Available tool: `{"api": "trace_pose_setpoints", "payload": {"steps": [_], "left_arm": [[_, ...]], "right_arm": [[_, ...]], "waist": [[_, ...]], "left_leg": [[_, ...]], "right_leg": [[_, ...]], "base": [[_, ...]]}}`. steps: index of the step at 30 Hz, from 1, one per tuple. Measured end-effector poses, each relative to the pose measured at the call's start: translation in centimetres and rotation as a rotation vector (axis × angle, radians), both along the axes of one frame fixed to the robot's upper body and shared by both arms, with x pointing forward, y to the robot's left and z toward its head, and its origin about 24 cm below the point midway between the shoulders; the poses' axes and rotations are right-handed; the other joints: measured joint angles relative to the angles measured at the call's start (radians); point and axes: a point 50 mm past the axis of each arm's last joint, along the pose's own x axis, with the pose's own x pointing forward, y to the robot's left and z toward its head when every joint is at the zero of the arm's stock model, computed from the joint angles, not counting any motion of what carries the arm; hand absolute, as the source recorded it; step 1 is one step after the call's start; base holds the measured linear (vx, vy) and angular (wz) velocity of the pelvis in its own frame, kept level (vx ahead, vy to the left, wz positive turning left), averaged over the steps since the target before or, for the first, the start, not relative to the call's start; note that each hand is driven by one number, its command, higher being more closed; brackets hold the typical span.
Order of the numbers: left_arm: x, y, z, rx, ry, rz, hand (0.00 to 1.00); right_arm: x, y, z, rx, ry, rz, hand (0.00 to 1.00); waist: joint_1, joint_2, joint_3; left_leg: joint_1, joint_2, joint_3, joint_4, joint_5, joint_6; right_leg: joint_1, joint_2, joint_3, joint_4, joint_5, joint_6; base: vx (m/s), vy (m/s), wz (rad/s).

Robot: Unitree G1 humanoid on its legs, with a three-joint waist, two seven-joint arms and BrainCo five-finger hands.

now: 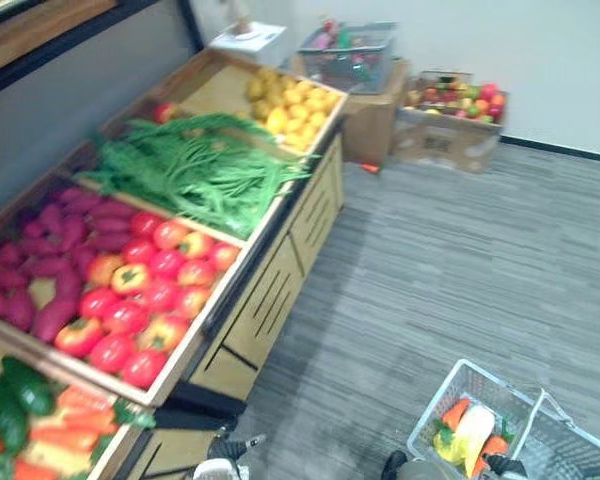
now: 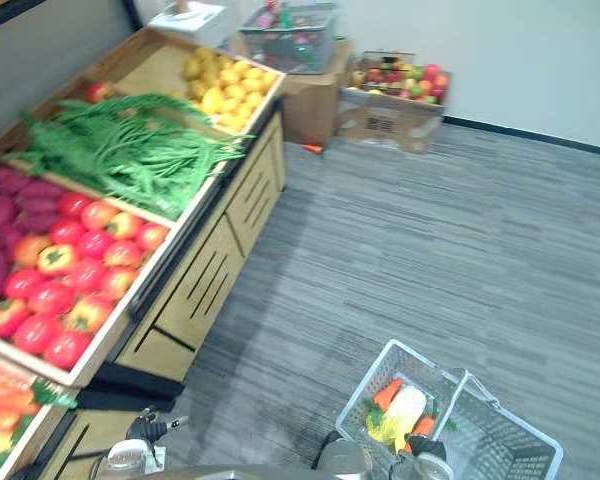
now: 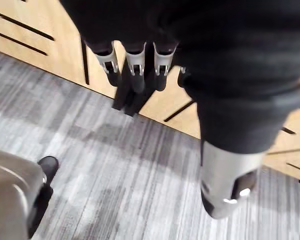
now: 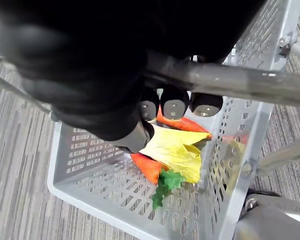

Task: Pick vegetable in the basket

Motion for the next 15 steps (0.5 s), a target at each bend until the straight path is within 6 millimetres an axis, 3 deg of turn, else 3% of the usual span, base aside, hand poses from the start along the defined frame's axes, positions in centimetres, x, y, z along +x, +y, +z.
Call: {"api": "trace_pose_setpoints", "payload": {"steps": [1, 2, 3, 4, 5, 6, 9, 12, 13, 14, 15], "left_arm": [[0.0, -0.2, 0.0, -0.002, 0.0, 0.002, 0.0], [-0.2, -0.3, -0.1, -0.006, 0.005, 0.004, 0.0], [-0.7, -0.8, -0.3, -0.016, 0.014, 0.011, 0.0], [-0.9, -1.5, -0.6, -0.036, 0.02, 0.012, 0.0], [-1.1, -1.9, -0.7, -0.046, 0.024, 0.014, 0.0], [-1.0, -2.2, -0.6, -0.052, 0.009, 0.022, 0.0], [-1.0, -2.4, -0.5, -0.042, -0.014, 0.008, 0.0], [-1.0, -2.5, -0.4, -0.046, -0.031, 0.009, 0.0], [-1.1, -2.5, -0.4, -0.047, -0.031, 0.011, 0.0], [-1.3, -2.7, -0.5, -0.053, -0.022, 0.008, 0.0], [-1.4, -2.6, -0.6, -0.049, -0.018, 0.007, 0.0]], "right_arm": [[-0.1, -0.1, 0.0, -0.01, 0.004, 0.025, 1.0], [-0.1, -0.2, 0.1, -0.015, 0.007, 0.035, 1.0], [0.0, -0.4, 0.1, -0.027, 0.011, 0.06, 1.0], [0.3, -0.6, 0.3, -0.037, 0.009, 0.077, 1.0], [0.4, -0.9, 0.4, -0.044, 0.007, 0.078, 1.0], [0.4, -1.3, 0.5, -0.057, 0.009, 0.078, 1.0], [0.3, -1.8, 0.6, -0.07, 0.016, 0.076, 1.0], [0.8, -1.7, 0.7, -0.071, 0.004, 0.08, 1.0], [0.9, -1.7, 0.7, -0.073, 0.002, 0.086, 1.0], [0.9, -2.0, 0.9, -0.086, 0.003, 0.1, 1.0], [0.9, -1.5, 0.6, -0.073, 0.009, 0.111, 1.0]], "waist": [[0.003, 0.005, 0.003], [0.003, 0.007, 0.003], [0.005, 0.002, 0.007], [0.008, -0.001, 0.01], [0.009, -0.004, 0.011], [0.02, -0.005, 0.012], [0.03, 0.0, 0.011], [0.033, 0.008, 0.009], [0.037, 0.013, 0.006], [0.049, 0.042, -0.004], [0.055, 0.031, -0.008]], "left_leg": [[-0.003, 0.06, -0.01, 0.1, 0.004, 0.005], [-0.011, 0.087, -0.031, 0.149, 0.012, 0.018], [-0.057, 0.112, -0.138, 0.233, 0.045, 0.049], [-0.114, 0.079, -0.308, 0.268, 0.017, 0.026], [-0.138, 0.038, -0.401, 0.256, -0.002, 0.008], [-0.164, -0.045, -0.56, 0.203, -0.035, -0.024], [-0.176, -0.176, -0.801, 0.0, -0.084, -0.061], [-0.196, -0.228, -0.984, -0.177, -0.085, -0.064], [-0.201, -0.233, -1.014, -0.203, -0.078, -0.063], [-0.208, -0.229, -1.045, -0.25, -0.026, -0.068], [-0.187, -0.243, -1.011, -0.259, -0.038, -0.058]], "right_leg": [[-0.002, 0.024, 0.039, 0.001, -0.007, -0.01], [-0.005, 0.036, 0.063, 0.002, -0.011, -0.016], [-0.012, 0.047, 0.113, 0.003, -0.016, -0.025], [-0.019, 0.045, 0.156, 0.004, -0.015, -0.029], [-0.022, 0.039, 0.181, 0.005, -0.013, -0.028], [-0.032, 0.031, 0.228, 0.009, -0.008, -0.026], [-0.034, 0.028, 0.323, 0.001, 0.005, -0.009], [-0.056, 0.031, 0.412, -0.009, 0.024, 0.023], [-0.064, 0.035, 0.43, -0.013, 0.031, 0.034], [-0.072, 0.055, 0.462, -0.022, 0.045, 0.057], [-0.067, 0.04, 0.493, -0.034, 0.06, 0.079]], "base": [[-0.11, -0.123, -0.97], [-0.08, -0.106, -1.05], [-0.04, -0.059, -1.04], [-0.02, -0.034, -1.02], [0.01, 0.019, -1.12], [0.04, 0.042, -0.97], [0.06, 0.091, -1.0], [0.05, 0.185, -0.86], [0.05, 0.256, -0.96], [0.08, 0.298, -0.87], [0.09, 0.281, -0.71]]}}
